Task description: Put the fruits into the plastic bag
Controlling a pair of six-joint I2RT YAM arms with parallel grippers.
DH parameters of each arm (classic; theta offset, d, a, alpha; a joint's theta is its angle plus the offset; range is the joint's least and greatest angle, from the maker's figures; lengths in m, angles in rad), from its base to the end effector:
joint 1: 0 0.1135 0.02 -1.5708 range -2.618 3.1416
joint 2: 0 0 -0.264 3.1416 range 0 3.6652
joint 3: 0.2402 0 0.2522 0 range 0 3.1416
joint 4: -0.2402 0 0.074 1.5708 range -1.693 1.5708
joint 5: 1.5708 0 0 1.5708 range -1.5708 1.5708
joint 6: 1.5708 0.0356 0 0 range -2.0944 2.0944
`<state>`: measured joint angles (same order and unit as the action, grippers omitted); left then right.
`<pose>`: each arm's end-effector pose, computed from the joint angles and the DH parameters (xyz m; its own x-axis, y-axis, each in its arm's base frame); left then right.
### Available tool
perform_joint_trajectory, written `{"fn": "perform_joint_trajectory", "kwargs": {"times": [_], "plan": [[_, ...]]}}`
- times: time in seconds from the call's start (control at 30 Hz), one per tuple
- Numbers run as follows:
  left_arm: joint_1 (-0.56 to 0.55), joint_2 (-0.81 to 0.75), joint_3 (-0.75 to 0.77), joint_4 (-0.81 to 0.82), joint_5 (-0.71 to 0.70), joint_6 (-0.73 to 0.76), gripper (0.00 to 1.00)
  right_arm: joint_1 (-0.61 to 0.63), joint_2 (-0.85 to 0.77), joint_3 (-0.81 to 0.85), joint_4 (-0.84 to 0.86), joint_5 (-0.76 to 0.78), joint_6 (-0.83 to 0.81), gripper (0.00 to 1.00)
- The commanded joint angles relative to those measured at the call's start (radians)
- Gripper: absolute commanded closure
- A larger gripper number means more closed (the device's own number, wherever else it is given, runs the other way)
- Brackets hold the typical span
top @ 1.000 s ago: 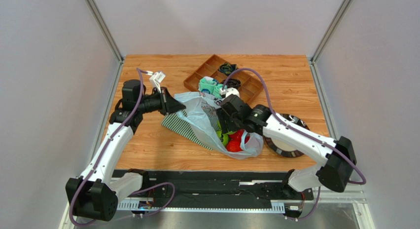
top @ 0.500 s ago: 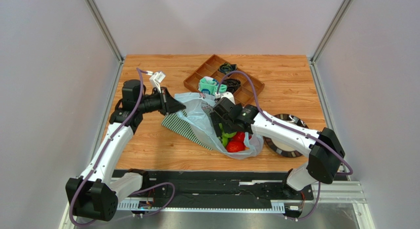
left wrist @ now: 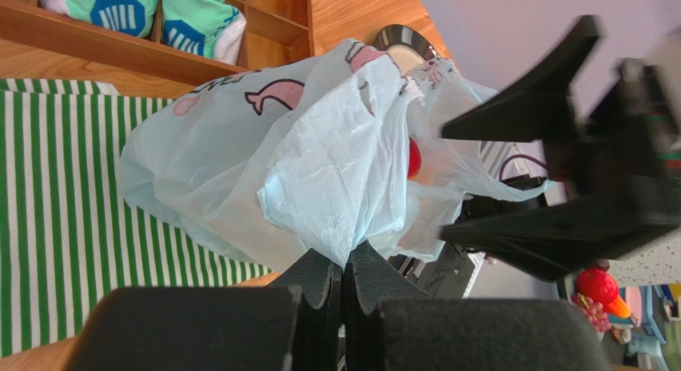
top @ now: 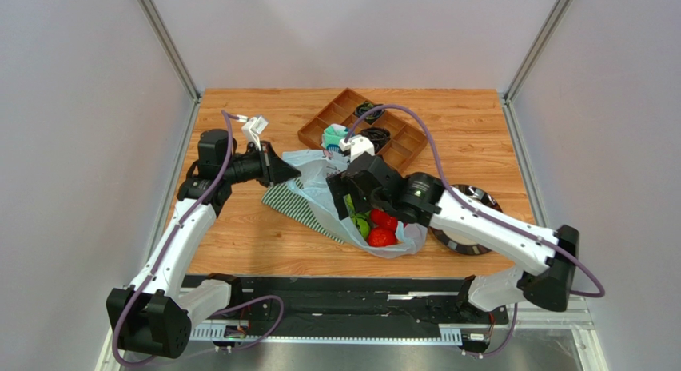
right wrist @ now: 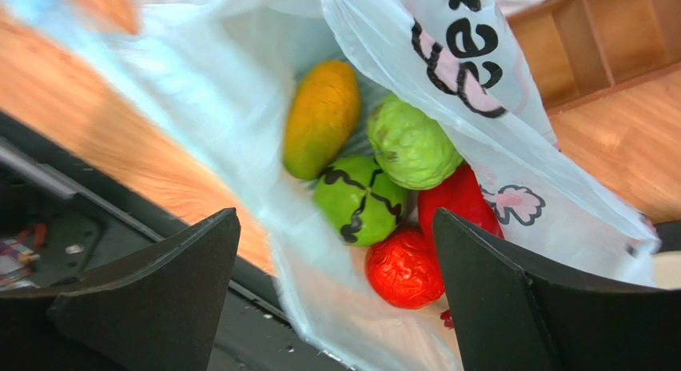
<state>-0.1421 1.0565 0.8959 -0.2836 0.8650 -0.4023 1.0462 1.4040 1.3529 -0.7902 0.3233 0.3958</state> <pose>0.2231 -0.0593 0.3217 -0.6938 -0.1573 -0.7028 0.5440 0.5251 -0.6545 0.1579 0.2503 0.3409 -0.6201 -0.3416 -0.7063 -0.5154 0.8561 0.0384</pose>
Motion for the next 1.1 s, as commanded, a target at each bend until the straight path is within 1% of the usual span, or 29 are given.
{"fn": "perform_joint_trajectory", "kwargs": {"times": [0.0, 0.03, 0.07, 0.23, 0.37, 0.5, 0.57, 0.73, 0.8, 0.87, 0.9, 0.93, 0.97, 1.0, 1.07], "plan": [[0.006, -0.007, 0.018, -0.019, -0.038, 0.031, 1.00, 0.015, -0.167, 0.040, 0.000, 0.048, 0.029, 0.06], [0.004, -0.009, 0.018, -0.019, -0.038, 0.031, 1.00, 0.015, -0.231, 0.025, 0.008, 0.045, 0.046, 0.07], [0.006, -0.007, 0.018, -0.019, -0.038, 0.030, 1.00, 0.015, -0.261, -0.001, 0.008, 0.043, 0.058, 0.09], [0.004, -0.001, 0.018, -0.022, -0.043, 0.028, 1.00, 0.015, -0.449, -0.101, -0.039, 0.048, 0.142, 0.11], [0.004, 0.002, 0.018, -0.023, -0.047, 0.025, 1.00, 0.015, -0.546, -0.198, -0.086, 0.031, 0.187, 0.15], [0.006, 0.000, 0.018, -0.025, -0.052, 0.026, 1.00, 0.015, -0.589, -0.282, -0.096, -0.013, 0.219, 0.17], [0.004, 0.003, 0.018, -0.026, -0.050, 0.028, 1.00, 0.015, -0.594, -0.297, -0.095, -0.024, 0.224, 0.18], [0.004, 0.005, 0.017, -0.028, -0.055, 0.030, 1.00, 0.015, -0.583, -0.342, -0.072, -0.020, 0.213, 0.20], [0.004, 0.008, 0.020, -0.028, -0.055, 0.031, 1.00, 0.015, -0.571, -0.356, -0.047, -0.009, 0.203, 0.22], [0.004, 0.011, 0.021, -0.031, -0.054, 0.034, 1.00, 0.015, -0.554, -0.365, -0.026, -0.004, 0.190, 0.35], [0.004, 0.011, 0.021, -0.029, -0.052, 0.036, 1.00, 0.015, -0.547, -0.364, -0.005, 0.003, 0.184, 0.45], [0.004, 0.014, 0.021, -0.026, -0.050, 0.036, 1.00, 0.014, -0.542, -0.359, 0.002, 0.032, 0.181, 0.74], [0.004, 0.022, 0.023, -0.022, -0.046, 0.034, 1.00, 0.014, -0.539, -0.338, 0.008, 0.051, 0.175, 0.89], [0.004, 0.025, 0.032, -0.019, -0.041, 0.030, 1.00, 0.012, -0.540, -0.322, 0.014, 0.072, 0.163, 0.99], [0.003, 0.039, 0.054, -0.020, -0.038, 0.014, 1.00, 0.003, -0.533, -0.264, 0.016, 0.129, 0.083, 1.00]]}}
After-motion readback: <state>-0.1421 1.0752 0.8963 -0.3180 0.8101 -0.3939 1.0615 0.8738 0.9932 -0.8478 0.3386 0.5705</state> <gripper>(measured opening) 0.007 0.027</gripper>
